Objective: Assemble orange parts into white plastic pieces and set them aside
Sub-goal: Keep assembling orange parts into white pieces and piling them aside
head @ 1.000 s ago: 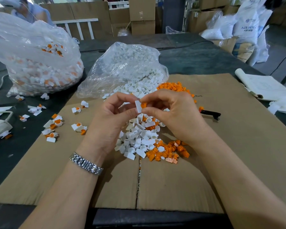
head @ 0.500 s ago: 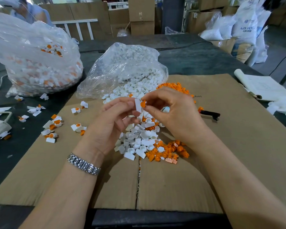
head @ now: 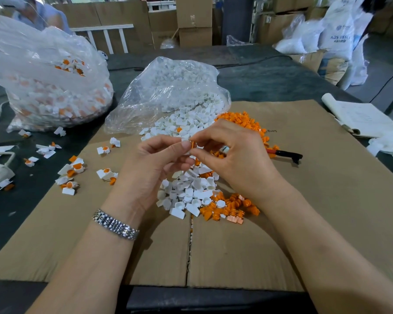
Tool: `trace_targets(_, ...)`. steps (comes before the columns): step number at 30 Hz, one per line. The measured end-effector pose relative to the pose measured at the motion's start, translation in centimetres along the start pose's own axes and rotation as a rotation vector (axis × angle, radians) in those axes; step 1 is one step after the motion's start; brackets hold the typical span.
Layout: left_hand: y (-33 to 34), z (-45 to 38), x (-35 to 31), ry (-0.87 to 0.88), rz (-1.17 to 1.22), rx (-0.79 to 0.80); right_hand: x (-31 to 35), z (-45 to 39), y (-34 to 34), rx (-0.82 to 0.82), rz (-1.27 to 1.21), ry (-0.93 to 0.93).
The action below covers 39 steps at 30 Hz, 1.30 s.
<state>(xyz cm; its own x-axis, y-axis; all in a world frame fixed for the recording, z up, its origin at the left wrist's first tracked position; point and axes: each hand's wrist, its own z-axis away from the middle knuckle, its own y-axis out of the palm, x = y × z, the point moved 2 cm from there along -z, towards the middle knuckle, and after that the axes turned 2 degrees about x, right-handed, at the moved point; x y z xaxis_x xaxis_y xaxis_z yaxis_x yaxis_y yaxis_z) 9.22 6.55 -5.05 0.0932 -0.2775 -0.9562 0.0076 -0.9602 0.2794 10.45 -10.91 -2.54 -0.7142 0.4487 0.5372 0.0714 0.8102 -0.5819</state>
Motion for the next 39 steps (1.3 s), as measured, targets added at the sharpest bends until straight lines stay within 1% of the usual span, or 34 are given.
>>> trace_targets(12, 0.1, 0.1, -0.2, -0.045, 0.053, 0.029, -0.2, 0.0, -0.2, 0.022, 0.026, 0.002)
trace_targets(15, 0.1, 0.0, -0.2, -0.036, 0.021, 0.021, -0.2, -0.1, -0.1, 0.067, 0.048, 0.011)
trace_targets(16, 0.2, 0.0, -0.1, -0.033, 0.017, 0.006, -0.4, -0.1, -0.3, 0.087, 0.060, 0.036)
trace_targets(18, 0.1, 0.0, -0.1, -0.033, 0.021, -0.038, -1.3, -0.3, -0.9, 0.112, 0.140, 0.156)
trace_targets(20, 0.0, 0.0, 0.0, -0.031, 0.027, -0.063, -2.9, -0.2, -2.0, 0.133, 0.358, 0.334)
trace_targets(21, 0.0, 0.0, 0.0, -0.027, 0.026, -0.061, -3.7, 0.0, -2.6, 0.182, 0.483, 0.435)
trace_targets(23, -0.1, -0.1, 0.0, -0.021, 0.020, -0.053, -4.8, 0.5, -3.3, 0.356, 0.654, 0.600)
trace_targets(24, -0.1, -0.1, 0.0, -0.022, 0.019, -0.055, -5.1, 0.6, -3.4, 0.433, 0.692, 0.638)
trace_targets(25, -0.2, -0.2, 0.0, -0.023, 0.019, -0.058, -5.3, 0.7, -3.4, 0.474, 0.714, 0.648)
trace_targets(28, -0.3, -0.2, 0.0, -0.029, 0.028, -0.062, -5.3, 0.3, -3.2, 0.481, 0.770, 0.604)
trace_targets(33, -0.4, -0.2, -0.1, -0.042, 0.054, -0.082, -5.3, -0.3, -2.4, 0.485, 0.778, 0.573)
trace_targets(36, -0.4, -0.2, -0.1, -0.057, 0.079, -0.103, -5.0, -0.7, -2.8, 0.443, 0.682, 0.594)
trace_targets(39, -0.4, -0.2, -0.2, -0.056, 0.090, -0.090, -3.9, -1.5, -3.9, 0.389, 0.551, 0.604)
